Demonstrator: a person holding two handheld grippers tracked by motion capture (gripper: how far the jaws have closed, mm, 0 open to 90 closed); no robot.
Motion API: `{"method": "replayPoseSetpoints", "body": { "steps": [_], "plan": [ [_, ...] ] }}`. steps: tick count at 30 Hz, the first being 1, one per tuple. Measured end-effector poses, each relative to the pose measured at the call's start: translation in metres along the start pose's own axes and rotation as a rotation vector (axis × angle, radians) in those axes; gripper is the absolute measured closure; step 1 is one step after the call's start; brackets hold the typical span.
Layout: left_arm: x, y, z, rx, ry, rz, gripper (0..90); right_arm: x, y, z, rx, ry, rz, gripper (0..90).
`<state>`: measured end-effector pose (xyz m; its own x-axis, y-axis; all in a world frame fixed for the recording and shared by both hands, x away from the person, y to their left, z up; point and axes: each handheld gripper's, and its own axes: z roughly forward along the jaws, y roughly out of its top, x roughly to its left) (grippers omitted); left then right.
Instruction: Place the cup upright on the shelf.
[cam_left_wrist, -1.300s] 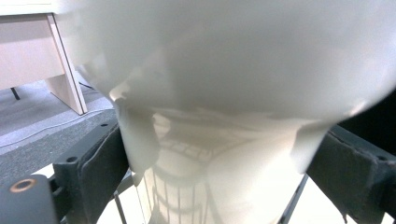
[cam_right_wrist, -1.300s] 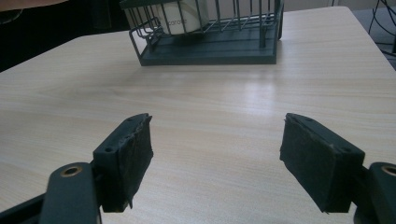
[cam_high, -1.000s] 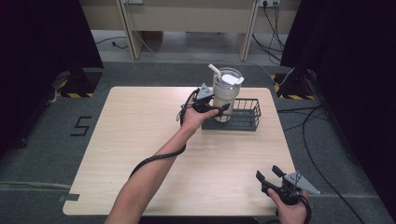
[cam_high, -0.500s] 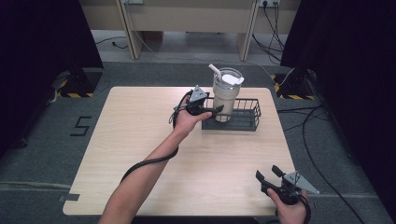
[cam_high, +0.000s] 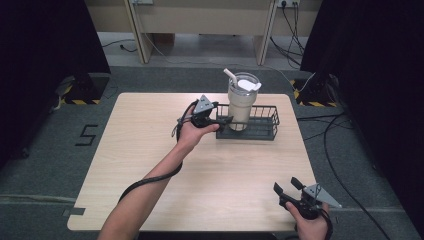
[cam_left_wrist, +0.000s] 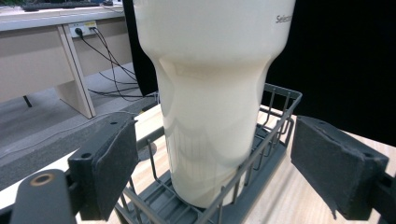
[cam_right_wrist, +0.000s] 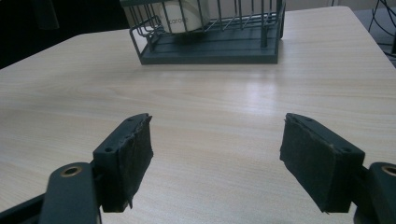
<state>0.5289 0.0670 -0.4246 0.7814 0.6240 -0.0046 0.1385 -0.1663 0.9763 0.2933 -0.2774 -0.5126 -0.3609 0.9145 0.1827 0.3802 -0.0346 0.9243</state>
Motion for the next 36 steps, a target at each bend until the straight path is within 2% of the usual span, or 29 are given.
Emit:
{"method": "replayPoseSetpoints", "body": {
  "steps": [13, 21, 36],
  "plan": [
    [0.002, -0.009, -0.030, 0.012, 0.012, 0.018, 14.2, 0.000, 0.000, 0.000, 0.000, -0.004, -0.001, 25.1],
    [0.005, -0.017, -0.050, 0.006, 0.020, -0.008, 14.3, 0.000, 0.000, 0.000, -0.003, -0.009, -0.003, 25.1],
    [0.006, -0.031, -0.091, 0.003, 0.041, 0.006, 14.2, 0.001, 0.000, 0.000, -0.002, -0.014, -0.001, 24.9]
  ]
}}
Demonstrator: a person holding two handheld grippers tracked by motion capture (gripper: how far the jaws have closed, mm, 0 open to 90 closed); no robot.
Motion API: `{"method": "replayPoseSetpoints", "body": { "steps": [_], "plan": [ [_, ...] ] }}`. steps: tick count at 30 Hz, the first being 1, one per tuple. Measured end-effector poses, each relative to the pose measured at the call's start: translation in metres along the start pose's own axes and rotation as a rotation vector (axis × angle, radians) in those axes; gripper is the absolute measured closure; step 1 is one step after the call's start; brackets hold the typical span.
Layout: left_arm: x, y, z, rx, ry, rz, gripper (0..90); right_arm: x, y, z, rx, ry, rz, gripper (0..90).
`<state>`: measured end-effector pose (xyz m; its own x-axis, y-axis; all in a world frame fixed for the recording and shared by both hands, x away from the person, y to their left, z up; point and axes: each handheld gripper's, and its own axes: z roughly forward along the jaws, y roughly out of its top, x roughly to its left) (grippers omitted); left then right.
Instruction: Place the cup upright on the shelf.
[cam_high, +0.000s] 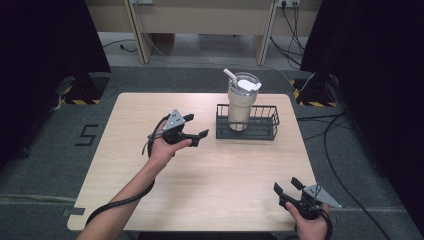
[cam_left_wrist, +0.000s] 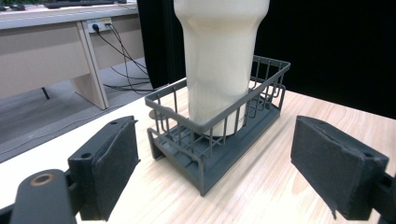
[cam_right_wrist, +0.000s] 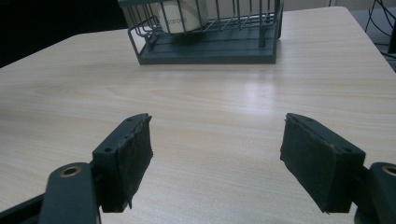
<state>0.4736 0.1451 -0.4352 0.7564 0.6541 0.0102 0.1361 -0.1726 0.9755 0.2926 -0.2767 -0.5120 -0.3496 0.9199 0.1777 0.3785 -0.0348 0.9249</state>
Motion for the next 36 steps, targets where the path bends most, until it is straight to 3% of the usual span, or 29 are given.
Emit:
{"method": "replayPoseSetpoints", "body": {
  "steps": [15, 36],
  "plan": [
    [-0.004, -0.014, -0.036, -0.019, 0.007, 0.000, 14.2, 0.000, 0.000, 0.000, 0.002, -0.003, 0.000, 24.8],
    [0.000, -0.039, -0.086, -0.006, 0.066, -0.003, 14.2, 0.001, 0.000, 0.000, 0.000, -0.007, -0.002, 24.7]
  ]
}}
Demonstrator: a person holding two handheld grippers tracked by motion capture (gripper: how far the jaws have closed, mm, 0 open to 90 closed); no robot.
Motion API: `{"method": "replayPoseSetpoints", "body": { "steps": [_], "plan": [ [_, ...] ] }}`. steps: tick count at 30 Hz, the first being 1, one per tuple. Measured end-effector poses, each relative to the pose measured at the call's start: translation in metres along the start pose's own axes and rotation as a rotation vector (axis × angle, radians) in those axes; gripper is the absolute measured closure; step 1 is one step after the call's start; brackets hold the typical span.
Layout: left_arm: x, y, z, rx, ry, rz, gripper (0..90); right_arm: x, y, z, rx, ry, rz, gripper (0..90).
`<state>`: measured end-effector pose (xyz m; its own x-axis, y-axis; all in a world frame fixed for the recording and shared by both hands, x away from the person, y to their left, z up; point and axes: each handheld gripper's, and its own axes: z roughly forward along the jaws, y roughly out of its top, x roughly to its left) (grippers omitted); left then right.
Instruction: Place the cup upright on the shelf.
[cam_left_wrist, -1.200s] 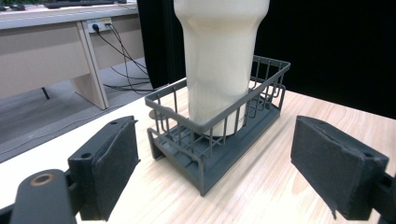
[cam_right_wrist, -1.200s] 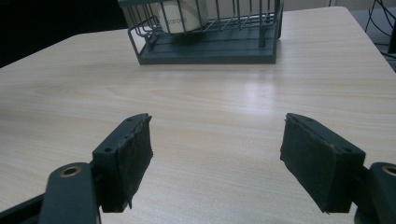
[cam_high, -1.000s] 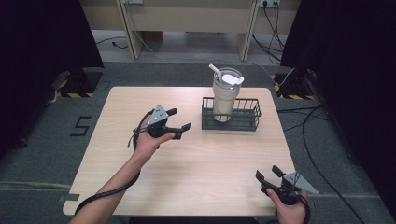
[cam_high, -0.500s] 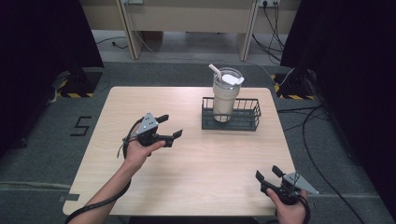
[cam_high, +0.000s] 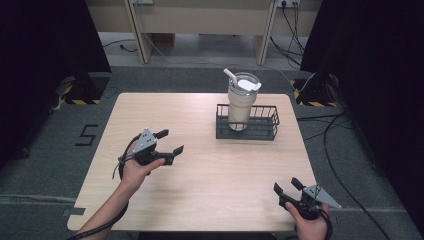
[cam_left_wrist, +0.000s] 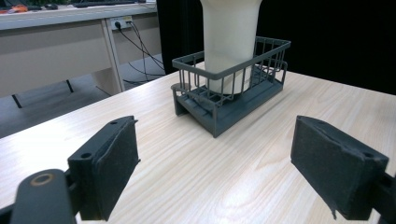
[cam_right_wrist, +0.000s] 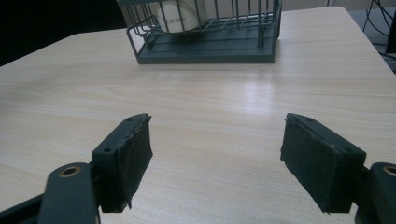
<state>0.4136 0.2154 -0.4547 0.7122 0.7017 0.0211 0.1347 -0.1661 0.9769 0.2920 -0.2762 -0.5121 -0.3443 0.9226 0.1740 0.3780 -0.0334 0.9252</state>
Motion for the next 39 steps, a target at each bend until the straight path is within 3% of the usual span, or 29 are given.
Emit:
{"method": "replayPoseSetpoints", "body": {
  "steps": [19, 39],
  "plan": [
    [0.010, -0.019, -0.037, 0.006, 0.060, -0.007, 14.2, 0.000, 0.000, 0.000, 0.001, -0.002, 0.001, 24.6],
    [0.018, -0.054, -0.068, 0.039, 0.132, -0.042, 14.2, -0.001, -0.001, 0.000, 0.002, -0.010, -0.010, 24.6]
  ]
}}
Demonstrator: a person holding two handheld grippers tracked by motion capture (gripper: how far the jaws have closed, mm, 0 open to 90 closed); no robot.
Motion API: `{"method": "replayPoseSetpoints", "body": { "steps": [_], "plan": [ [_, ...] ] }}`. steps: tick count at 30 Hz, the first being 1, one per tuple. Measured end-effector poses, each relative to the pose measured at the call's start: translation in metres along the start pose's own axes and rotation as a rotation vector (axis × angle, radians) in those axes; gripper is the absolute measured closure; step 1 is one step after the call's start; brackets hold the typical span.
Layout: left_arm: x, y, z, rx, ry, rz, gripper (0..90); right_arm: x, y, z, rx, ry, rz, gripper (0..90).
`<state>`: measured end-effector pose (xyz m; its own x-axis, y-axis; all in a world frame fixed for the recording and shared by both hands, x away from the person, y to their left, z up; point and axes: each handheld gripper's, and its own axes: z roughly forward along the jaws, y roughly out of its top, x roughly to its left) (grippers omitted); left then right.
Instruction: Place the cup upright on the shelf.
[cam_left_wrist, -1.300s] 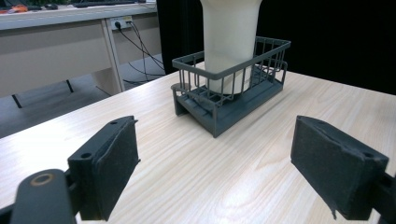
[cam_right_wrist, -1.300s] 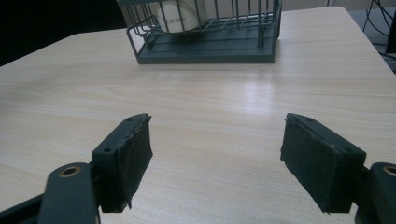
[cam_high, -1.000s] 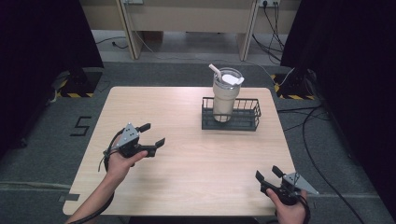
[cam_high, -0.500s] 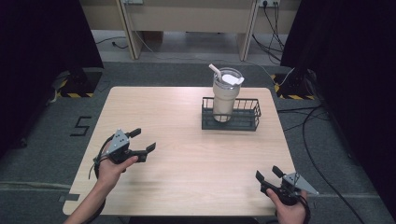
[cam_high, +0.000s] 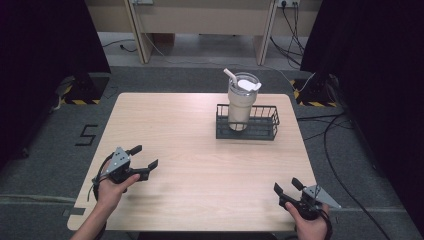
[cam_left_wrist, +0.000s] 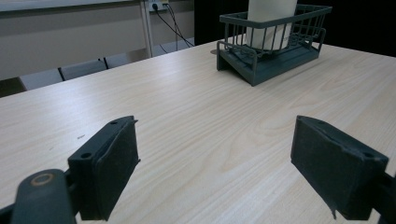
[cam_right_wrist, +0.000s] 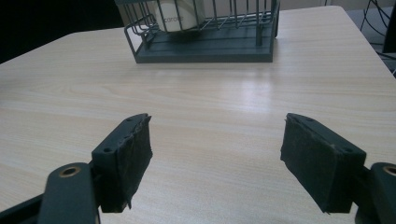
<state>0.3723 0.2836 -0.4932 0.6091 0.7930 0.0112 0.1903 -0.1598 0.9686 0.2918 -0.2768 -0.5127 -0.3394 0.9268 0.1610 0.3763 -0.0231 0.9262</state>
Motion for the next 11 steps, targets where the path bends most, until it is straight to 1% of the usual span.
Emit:
{"method": "replayPoseSetpoints", "body": {
  "steps": [4, 7, 9, 11],
  "plan": [
    [0.0002, -0.0064, -0.0019, 0.000, 0.010, -0.019, 14.2, -0.0002, -0.0004, 0.0000, 0.001, 0.003, 0.003, 24.6],
    [-0.0002, -0.0097, -0.0027, 0.001, 0.008, -0.030, 14.2, 0.0002, -0.0006, -0.0003, 0.002, 0.002, 0.003, 24.4],
    [-0.0002, -0.0095, -0.0018, 0.003, 0.005, -0.036, 14.2, 0.0000, -0.0005, -0.0004, 0.000, 0.001, -0.002, 24.2],
    [-0.0015, -0.0055, 0.0019, -0.003, -0.013, -0.041, 14.2, -0.0003, -0.0004, -0.0001, 0.000, 0.000, -0.001, 24.0]
  ]
}}
